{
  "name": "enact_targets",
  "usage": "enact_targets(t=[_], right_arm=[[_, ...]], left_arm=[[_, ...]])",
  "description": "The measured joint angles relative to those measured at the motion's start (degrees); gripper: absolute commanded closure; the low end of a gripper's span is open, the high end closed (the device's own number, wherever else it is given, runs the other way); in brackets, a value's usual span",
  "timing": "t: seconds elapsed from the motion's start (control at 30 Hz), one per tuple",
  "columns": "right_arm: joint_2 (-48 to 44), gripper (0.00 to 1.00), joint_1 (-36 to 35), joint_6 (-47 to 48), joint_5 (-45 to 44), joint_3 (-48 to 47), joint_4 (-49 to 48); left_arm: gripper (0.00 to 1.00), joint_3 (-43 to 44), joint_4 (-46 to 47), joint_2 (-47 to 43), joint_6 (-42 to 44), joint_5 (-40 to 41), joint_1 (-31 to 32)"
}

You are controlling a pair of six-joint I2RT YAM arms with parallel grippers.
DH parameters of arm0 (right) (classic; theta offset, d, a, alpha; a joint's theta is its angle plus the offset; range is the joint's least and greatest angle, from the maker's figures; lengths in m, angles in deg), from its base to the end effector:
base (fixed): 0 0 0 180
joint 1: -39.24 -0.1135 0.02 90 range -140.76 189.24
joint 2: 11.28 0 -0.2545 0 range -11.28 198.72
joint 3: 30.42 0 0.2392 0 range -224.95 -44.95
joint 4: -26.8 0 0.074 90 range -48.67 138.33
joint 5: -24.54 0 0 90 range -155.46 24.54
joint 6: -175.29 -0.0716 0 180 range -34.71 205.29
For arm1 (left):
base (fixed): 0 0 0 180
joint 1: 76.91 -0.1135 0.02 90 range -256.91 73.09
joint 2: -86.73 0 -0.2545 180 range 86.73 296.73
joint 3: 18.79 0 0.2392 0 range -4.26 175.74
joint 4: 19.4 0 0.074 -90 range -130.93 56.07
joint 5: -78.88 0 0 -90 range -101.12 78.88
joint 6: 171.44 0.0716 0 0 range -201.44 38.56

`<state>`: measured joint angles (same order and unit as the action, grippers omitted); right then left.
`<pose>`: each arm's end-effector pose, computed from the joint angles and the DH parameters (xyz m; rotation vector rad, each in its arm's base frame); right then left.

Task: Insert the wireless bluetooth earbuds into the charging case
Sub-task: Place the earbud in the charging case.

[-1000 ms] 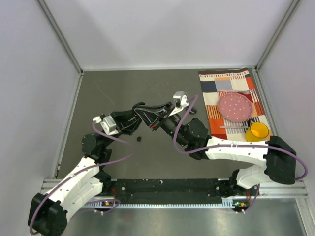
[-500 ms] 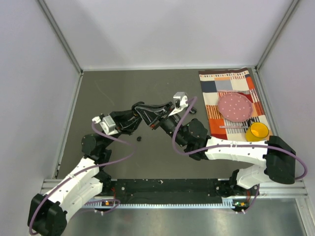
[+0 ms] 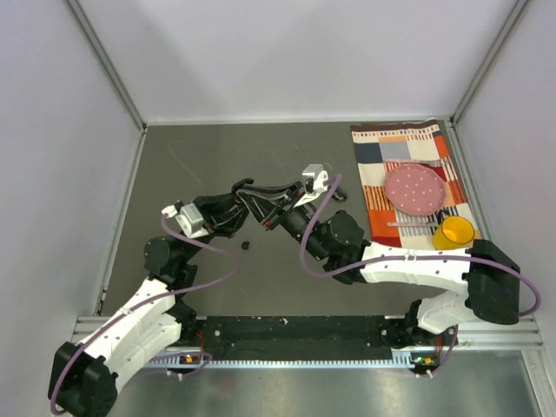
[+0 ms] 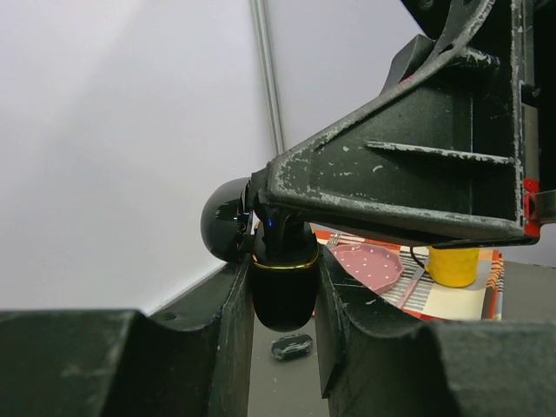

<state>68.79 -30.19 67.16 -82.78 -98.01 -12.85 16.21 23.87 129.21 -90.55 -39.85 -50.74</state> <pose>0.1381 0.3074 0.3775 -0.2423 1.1754 1.1910 0.1467 -0.1105 0.3342 0.6117 0.8700 -0.7952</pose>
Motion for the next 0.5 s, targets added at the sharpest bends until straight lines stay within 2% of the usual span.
enact_targets(t=[0.33,0.4,0.5], right_arm=[[0.0,1.0,-1.4,4.1,-2.2,-2.1,4.3],[-0.1,0.94,-1.4,4.5,-2.5,-2.2,5.0],[-0.1,0.93,-1.4,4.8,-3.1,-2.2,5.7]], left_arm=[[1.0,0.0,-1.8,-1.9,0.3,1.9,0.1],[1.0,0.0,-2.2,-1.9,0.3,2.2,0.1],[1.0,0.0,-3.0,-1.9,0.3,2.3,0.1]])
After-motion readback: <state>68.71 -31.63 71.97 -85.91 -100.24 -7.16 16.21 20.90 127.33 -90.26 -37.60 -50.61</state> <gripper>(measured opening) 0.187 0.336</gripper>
